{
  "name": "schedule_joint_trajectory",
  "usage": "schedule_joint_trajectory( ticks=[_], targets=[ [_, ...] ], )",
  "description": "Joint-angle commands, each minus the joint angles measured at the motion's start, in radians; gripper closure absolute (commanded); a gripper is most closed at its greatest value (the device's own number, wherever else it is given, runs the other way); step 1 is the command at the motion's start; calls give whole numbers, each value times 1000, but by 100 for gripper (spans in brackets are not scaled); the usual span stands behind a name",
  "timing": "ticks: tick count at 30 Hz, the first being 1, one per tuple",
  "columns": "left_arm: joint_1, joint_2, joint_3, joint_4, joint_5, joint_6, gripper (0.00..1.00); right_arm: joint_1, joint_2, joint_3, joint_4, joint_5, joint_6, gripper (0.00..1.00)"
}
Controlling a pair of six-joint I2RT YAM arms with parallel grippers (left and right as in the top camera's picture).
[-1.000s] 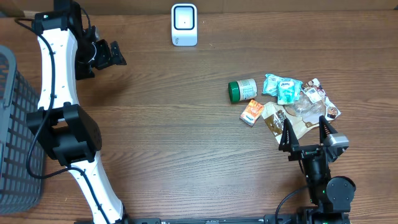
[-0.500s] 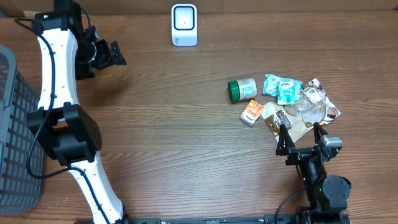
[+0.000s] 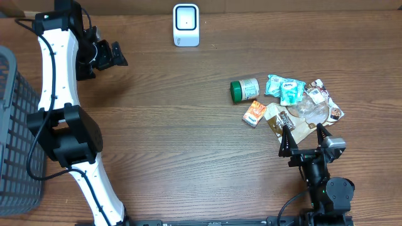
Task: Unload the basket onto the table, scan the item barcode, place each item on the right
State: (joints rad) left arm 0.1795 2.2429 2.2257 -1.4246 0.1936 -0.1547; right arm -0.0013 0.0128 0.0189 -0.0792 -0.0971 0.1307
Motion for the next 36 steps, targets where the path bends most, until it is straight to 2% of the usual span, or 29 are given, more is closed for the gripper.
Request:
schedule_joint_trajectory(
  ticks=[1,11,26,29,33,36],
  targets=[
    [7,-3,10,1,-3,4,1,-7,-10,-11,3,-2,-1,0],
    [-3,-48,9,1,-3,5,0,-7,-10,-11,3,-2,-1,0],
    [-30,-636,8,17,-2,5,0,-7,-10,-11,3,-2,-1,0],
    [-50,-721,-7,9,-61,9,0,-7,-10,-11,3,-2,-1,0],
    [-49,-885,-185,44,-127,9,0,-7,-10,-11,3,-2,-1,0],
    [-50,-995,-381,188,-121,9,1,-7,-10,-11,3,-2,-1,0]
  ],
)
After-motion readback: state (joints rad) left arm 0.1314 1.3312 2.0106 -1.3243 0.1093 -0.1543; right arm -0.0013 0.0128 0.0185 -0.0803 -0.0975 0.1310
